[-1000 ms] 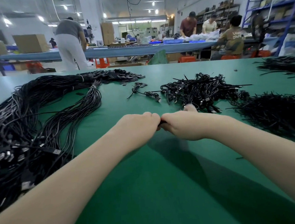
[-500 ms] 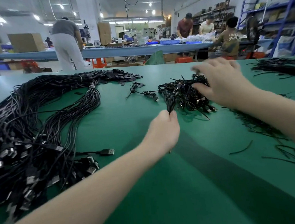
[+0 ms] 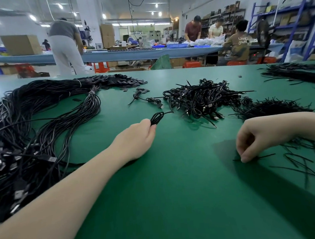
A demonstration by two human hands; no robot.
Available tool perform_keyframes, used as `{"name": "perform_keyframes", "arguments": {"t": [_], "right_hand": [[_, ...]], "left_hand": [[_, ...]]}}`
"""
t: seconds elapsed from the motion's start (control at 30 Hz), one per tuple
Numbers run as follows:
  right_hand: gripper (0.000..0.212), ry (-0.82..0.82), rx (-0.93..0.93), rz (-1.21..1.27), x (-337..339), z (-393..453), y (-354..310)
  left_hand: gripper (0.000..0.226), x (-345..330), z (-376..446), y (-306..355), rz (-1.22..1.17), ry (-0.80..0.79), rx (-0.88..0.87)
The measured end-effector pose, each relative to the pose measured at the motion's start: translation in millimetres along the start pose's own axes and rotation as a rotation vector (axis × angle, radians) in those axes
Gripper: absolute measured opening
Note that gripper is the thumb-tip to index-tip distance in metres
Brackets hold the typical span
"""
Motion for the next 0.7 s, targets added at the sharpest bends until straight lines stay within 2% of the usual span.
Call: {"name": "perform_keyframes", "arguments": {"t": [0.1, 0.2, 0.33, 0.43, 0.53, 0.7], "right_hand": [[0.01, 0.074, 0.041, -0.095, -3, 3, -9], [0.006, 0.316, 0.221, -0.087, -2, 15, -34], [0.018, 0.755, 0.509, 0.196, 6, 36, -75], [0.009, 0.966, 0.603, 0.368, 6, 51, -99], [0.005, 1.056, 0.68, 0.5, -5, 64, -110], [0.007, 1.068, 0.819, 0.527, -24, 70, -113]], "left_hand": [[0.038, 2, 1, 0, -0.078, 0.027, 0.039], [0.038, 4, 3, 1, -0.192, 0.107, 0.096], [0.029, -3, 6, 7, -0.725, 0.019, 0.156], [0.027, -4, 6, 12, -0.921, -0.056, 0.171], [0.029, -2, 5, 14, -0.89, -0.071, 0.17], [0.031, 3, 4, 17, -0.485, -0.087, 0.117]]}}
Point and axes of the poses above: each hand's wrist, its own z-axis towards the middle knuckle, its own x-axis out of the back of the hand, y = z × x, the point moved 4 cm from there along z, towards the middle knuckle, and after that the axes turned 15 degrees about z, right-handed, at the moved point
